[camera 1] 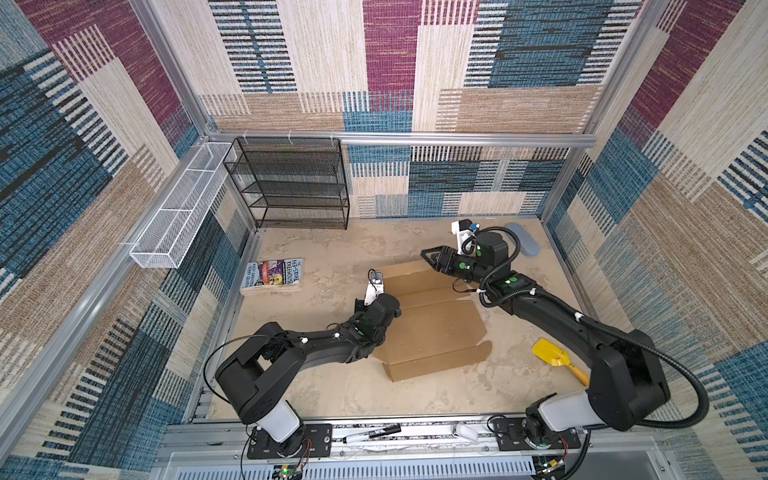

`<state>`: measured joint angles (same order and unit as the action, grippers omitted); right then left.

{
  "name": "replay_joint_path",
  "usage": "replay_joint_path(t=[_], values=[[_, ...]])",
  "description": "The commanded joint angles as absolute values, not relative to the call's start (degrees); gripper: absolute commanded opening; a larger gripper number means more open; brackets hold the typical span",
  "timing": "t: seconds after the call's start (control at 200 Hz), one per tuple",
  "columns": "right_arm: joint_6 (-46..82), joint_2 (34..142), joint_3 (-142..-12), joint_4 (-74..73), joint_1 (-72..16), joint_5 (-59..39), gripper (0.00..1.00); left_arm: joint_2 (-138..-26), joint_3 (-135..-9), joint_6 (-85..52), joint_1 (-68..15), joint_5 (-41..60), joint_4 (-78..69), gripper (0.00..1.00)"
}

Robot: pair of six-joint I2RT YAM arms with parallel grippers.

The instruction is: Fold the paper box

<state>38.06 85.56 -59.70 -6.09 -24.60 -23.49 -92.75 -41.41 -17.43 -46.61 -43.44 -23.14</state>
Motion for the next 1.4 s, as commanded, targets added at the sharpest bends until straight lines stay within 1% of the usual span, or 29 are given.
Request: replay_joint_path(t=[0.0,0.185,0.446,0.501,0.826,0.946,0.991,1.117,1.262,1.397], values=[[37.3,88.9,-61.4,-10.9,-25.6,-20.7,0.50,-93.6,-42.0,-16.6,-46.5,-45.6,-24.4,0.00],[38.7,93.2,-61.6,-14.4,-26.8,-16.9,0.44,-95.1,-42.4,-16.9,-46.6,-46.1,-24.8,0.00],[40.4,95.8,-60.0,-16.1,-28.0,-15.1,0.40,-97.1,-43.6,-17.9,-46.6,-46.5,-24.2,0.00],[40.9,95.9,-59.1,-16.8,-28.1,-15.0,0.39,-97.4,-44.0,-18.6,-46.6,-46.7,-23.7,0.03],[43.1,96.0,-56.2,-17.9,-29.5,-12.6,0.36,-99.2,-47.3,-24.1,-46.8,-49.1,-16.2,0.27],[43.4,95.7,-55.7,-17.8,-29.9,-11.9,0.35,-100.3,-48.2,-25.7,-47.0,-50.1,-15.2,0.30],[43.5,95.7,-55.5,-17.8,-29.9,-11.8,0.35,-100.7,-48.5,-26.0,-47.1,-50.3,-14.9,0.30],[43.8,95.8,-55.3,-17.6,-30.0,-11.4,0.34,-101.8,-49.5,-26.6,-47.3,-50.8,-14.2,0.26],[44.0,96.0,-55.3,-17.4,-30.1,-11.0,0.33,-102.7,-50.3,-27.4,-47.5,-51.4,-13.7,0.10],[44.1,96.1,-55.6,-17.1,-30.1,-11.0,0.33,-103.2,-50.6,-28.1,-47.6,-51.6,-13.2,0.02]])
